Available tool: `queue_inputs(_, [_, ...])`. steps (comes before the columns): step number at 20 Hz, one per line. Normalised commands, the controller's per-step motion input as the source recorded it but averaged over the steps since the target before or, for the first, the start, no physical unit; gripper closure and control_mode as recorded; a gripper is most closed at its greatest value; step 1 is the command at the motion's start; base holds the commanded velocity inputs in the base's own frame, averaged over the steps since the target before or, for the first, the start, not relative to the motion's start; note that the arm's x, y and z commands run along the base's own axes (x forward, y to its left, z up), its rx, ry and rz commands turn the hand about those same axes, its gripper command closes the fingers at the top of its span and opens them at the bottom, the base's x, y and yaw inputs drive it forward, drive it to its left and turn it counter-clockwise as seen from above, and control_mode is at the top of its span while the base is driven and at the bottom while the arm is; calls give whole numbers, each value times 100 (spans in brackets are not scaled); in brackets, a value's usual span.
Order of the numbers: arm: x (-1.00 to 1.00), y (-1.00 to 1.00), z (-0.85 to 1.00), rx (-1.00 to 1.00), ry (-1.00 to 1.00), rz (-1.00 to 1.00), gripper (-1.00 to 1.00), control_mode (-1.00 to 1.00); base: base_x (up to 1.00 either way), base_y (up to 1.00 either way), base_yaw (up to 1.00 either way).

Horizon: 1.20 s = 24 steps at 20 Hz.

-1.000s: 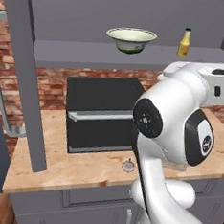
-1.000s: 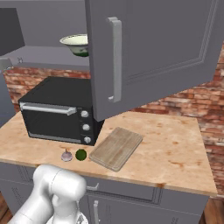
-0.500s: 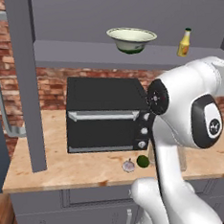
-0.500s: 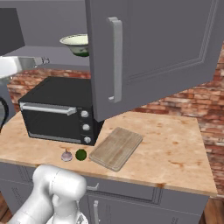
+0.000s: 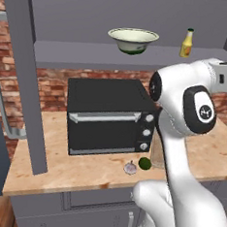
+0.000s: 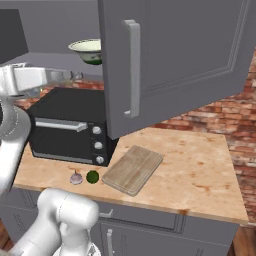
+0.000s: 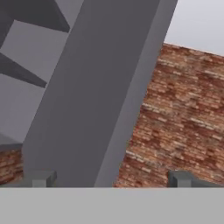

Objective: Open the cabinet. Place the bowl and condiment on the counter. Then place the lime and garlic on the cutting board.

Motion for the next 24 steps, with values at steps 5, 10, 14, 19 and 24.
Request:
queue_inputs(5, [41, -13, -15, 0, 6, -15, -100, -100, 0, 0, 0])
queue_inputs(10, [19, -37, 0, 0, 6, -8, -100, -100, 0, 0, 0])
queue_inputs(14, [22, -31, -4, 0, 5, -7, -100, -100, 0, 0, 0])
queue_inputs(19, [33, -17, -26, 0, 10, -6, -100, -100, 0, 0, 0])
queue_inputs(24, [14, -27, -10, 0, 11, -5, -100, -100, 0, 0, 0])
